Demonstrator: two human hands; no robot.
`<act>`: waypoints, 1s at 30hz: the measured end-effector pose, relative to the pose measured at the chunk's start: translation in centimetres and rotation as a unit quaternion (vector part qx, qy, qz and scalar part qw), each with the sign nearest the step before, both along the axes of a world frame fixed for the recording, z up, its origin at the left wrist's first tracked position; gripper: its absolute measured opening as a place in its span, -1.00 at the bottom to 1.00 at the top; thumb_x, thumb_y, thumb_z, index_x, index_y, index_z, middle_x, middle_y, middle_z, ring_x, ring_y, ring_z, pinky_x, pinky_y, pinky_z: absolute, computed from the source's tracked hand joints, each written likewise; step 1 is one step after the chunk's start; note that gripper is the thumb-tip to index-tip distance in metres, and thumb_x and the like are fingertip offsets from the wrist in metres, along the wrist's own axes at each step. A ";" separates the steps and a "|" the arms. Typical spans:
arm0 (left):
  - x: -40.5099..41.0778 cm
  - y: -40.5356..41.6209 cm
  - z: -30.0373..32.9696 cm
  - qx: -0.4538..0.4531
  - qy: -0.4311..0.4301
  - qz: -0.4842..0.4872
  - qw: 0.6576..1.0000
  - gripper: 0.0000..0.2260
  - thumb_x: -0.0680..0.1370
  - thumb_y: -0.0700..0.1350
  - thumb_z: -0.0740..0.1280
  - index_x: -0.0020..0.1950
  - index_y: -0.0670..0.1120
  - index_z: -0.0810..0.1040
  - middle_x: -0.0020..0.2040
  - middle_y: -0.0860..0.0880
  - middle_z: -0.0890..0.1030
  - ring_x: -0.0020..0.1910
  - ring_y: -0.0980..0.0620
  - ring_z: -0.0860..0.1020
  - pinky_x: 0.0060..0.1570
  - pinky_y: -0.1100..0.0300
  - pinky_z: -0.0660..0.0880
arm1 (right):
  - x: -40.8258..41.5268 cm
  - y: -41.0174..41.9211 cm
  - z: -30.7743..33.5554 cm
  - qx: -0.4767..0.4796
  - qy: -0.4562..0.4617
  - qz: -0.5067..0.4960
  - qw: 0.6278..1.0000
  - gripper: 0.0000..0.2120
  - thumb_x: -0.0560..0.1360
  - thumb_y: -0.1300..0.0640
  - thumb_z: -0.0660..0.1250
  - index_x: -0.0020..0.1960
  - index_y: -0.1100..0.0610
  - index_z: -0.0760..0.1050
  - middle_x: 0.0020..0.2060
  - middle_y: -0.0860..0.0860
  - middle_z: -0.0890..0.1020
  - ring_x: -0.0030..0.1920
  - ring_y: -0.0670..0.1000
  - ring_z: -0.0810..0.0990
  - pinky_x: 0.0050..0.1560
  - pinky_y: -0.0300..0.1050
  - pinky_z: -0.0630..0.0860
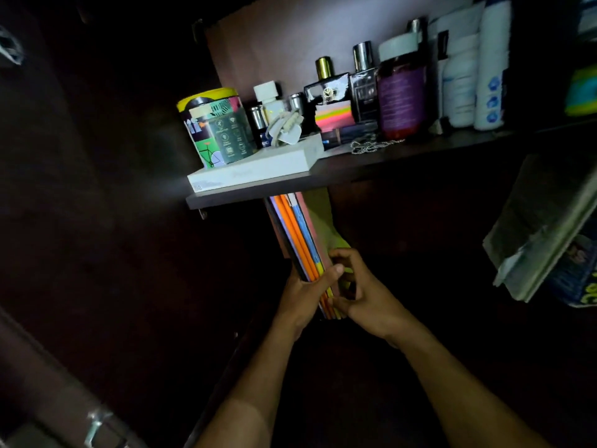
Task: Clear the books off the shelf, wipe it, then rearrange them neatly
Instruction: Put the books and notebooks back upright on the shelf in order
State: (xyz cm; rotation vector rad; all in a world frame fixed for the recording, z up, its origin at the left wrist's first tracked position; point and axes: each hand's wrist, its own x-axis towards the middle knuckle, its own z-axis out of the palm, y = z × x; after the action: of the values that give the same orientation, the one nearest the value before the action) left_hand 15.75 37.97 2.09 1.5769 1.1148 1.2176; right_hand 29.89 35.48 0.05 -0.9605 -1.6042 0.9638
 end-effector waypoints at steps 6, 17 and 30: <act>-0.3 -0.1 1.2 -0.052 0.063 -0.061 0.995 -0.78 0.59 -0.11 0.44 0.18 0.16 0.60 0.06 0.22 0.71 0.09 0.24 0.65 -0.01 0.40 0.53 | 0.2 0.5 -0.3 -0.002 0.018 -0.027 0.999 -0.33 0.48 0.33 0.42 0.37 -0.20 0.24 0.33 -0.09 0.48 0.25 -0.21 0.55 0.20 -0.05 0.62; 1.9 -1.4 -1.1 0.124 0.067 0.184 0.973 -0.10 0.31 0.24 0.55 0.48 0.40 0.06 0.46 0.05 0.45 0.36 0.07 0.50 0.32 0.01 0.51 | -0.5 1.0 -1.0 0.048 -0.013 -0.081 0.995 -0.01 0.42 0.31 0.51 0.63 -0.13 0.02 0.49 -0.09 0.26 0.45 -0.13 0.35 0.37 -0.13 0.49; 4.8 -13.4 1.1 -0.034 -0.003 0.165 0.986 -0.19 0.54 0.00 0.49 0.62 0.21 0.04 0.56 0.01 0.28 0.46 0.15 0.31 0.38 0.15 0.32 | 3.9 -9.7 -0.6 -0.050 0.095 -0.152 0.983 -0.29 0.47 0.10 0.53 0.50 -0.15 0.27 0.42 -0.04 0.42 0.33 -0.07 0.49 0.19 -0.21 0.49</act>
State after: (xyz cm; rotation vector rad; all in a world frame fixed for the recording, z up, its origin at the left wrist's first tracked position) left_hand 20.59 24.62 3.21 1.3714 1.4394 1.3810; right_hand 33.79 25.76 -0.54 -1.1110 -1.2178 0.8980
